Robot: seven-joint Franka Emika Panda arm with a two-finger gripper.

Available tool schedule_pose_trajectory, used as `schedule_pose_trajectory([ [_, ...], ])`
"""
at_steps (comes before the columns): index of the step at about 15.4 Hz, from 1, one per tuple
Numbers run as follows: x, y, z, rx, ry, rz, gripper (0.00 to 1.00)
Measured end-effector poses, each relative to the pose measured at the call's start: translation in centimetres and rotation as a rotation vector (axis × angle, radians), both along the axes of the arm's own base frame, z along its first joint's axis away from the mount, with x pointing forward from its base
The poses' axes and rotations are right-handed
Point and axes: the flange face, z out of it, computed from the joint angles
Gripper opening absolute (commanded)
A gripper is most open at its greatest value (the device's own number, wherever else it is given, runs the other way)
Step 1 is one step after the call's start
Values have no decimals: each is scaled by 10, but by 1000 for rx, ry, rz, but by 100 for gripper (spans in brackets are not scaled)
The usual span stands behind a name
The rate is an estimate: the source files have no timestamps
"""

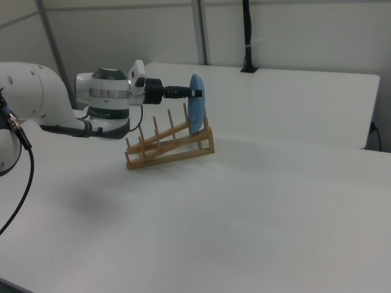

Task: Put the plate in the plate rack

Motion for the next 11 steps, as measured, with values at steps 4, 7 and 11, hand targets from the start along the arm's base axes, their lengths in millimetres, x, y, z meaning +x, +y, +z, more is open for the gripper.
schedule_pose_trajectory([
  [4,0,-2,7,2,-16,-16,100],
  [7,-3,-2,39,96,-57,-53,100],
  [11,-18,9,95,312,3,-93,100],
])
